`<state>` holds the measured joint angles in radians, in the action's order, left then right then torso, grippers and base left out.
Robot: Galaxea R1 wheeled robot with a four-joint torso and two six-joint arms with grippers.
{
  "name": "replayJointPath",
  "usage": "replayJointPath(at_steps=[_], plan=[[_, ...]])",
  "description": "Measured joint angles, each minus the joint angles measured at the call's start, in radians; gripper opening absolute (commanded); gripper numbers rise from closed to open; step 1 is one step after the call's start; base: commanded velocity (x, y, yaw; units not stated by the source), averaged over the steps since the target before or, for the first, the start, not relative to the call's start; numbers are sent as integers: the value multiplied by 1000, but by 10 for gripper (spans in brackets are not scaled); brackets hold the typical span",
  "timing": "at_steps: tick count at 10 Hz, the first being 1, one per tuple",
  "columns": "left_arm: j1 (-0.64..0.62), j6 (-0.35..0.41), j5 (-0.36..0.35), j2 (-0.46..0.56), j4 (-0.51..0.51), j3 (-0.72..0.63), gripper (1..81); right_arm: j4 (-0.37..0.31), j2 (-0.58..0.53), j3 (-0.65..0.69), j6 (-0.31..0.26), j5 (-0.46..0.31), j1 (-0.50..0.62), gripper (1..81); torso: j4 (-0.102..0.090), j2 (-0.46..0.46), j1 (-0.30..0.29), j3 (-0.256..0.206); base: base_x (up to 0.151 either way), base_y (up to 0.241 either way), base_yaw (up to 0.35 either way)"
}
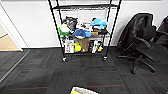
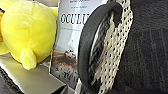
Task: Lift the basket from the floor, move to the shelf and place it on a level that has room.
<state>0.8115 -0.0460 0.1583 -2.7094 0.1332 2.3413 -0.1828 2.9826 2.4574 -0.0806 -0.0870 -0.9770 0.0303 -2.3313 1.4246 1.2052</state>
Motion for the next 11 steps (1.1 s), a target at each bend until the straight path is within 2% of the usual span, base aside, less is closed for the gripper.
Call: replayJointPath(at_steps=[7, 11], plan=[[-29, 13, -25, -144, -80, 227, 811, -7, 5, 6, 16, 10, 13, 811, 0, 0, 0, 7, 0, 0, 0], [-39, 15, -24, -146, -103, 225, 811, -8, 25, 6, 61, 13, 43, 811, 0, 0, 1, 7, 0, 0, 0]])
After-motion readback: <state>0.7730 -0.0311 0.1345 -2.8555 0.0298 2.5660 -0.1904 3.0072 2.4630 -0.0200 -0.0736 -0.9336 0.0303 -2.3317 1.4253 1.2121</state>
